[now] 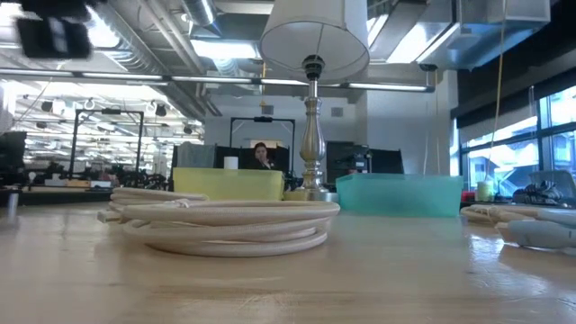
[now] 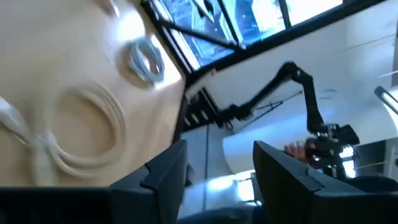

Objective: Pick & Place USB Port
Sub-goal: Put the black USB cable into the blue bin

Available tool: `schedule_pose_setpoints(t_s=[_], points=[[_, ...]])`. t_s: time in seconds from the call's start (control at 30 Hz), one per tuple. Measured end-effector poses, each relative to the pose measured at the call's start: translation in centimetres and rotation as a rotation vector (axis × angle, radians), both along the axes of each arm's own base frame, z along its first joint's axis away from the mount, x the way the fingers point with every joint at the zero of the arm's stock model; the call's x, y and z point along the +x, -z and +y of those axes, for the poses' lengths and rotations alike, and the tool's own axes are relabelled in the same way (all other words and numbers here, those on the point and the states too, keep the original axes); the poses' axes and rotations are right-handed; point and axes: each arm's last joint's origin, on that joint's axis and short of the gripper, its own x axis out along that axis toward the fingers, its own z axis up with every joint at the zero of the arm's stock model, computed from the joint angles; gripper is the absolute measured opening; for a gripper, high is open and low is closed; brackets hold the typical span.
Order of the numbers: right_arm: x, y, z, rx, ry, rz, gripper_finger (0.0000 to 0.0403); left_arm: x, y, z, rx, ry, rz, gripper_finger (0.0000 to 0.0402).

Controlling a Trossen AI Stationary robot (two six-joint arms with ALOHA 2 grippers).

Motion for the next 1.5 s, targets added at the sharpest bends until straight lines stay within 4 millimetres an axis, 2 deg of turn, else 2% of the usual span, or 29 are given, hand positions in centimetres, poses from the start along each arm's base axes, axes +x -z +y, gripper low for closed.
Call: schedule_pose_setpoints(t_s=[0.2, 0.3, 0.4, 0.47, 0.63, 0.83, 1.0, 1.1, 1.27, 1.33, 1.5], points=[[-0.9, 0.3, -0.7, 0.028, -0.005, 0.031, 0.0065, 0.1, -1.9, -6.5, -0.015, -0.071, -0.003, 0.0146], [-1.1, 0.6, -0.8, 0.028, -0.005, 0.05, 0.0065, 0.1, -1.9, -8.9, -0.047, -0.13, 0.039, 0.0132], [-1.1, 0.9, -0.8, 0.009, -0.002, 0.079, 0.0065, 0.4, -0.6, -10.4, -0.097, -0.184, 0.162, 0.0118], [-1.1, 1.0, -0.9, 0.004, 0.002, 0.088, 0.0065, 0.8, 1.0, -11.0, -0.153, -0.202, 0.31, 0.0108], [-1.0, 1.0, -0.9, 0.02, -0.008, 0.078, 0.0065, 1.3, 4.7, -11.4, -0.286, -0.264, 0.752, 0.0087], [-1.0, 1.4, -0.8, 0.042, -0.064, 0.096, 0.0065, 3.2, 5.5, -10.7, -0.285, -0.311, 0.793, 0.0085], [-1.0, 1.9, -0.8, 0.049, -0.099, 0.128, 0.0065, 3.8, 6.2, -9.3, -0.325, -0.309, 1.046, 0.0093], [-1.0, 2.1, -0.8, 0.052, -0.104, 0.14, 0.0065, 3.4, 5.1, -8.5, -0.262, -0.383, 1.177, 0.0089], [-1.0, 2.3, -0.7, 0.063, -0.137, 0.152, 0.0065, 4.1, 0.0, -7.4, -0.222, -0.481, 1.227, 0.0077], [-1.0, 2.3, -0.7, 0.061, -0.14, 0.159, 0.0065, 4.5, -1.5, -7.1, -0.201, -0.495, 1.233, 0.0074], [-1.1, 2.5, -0.7, 0.056, -0.153, 0.173, 0.0065, 5.2, -1.7, -7.1, -0.078, -0.477, 1.117, 0.0076]])
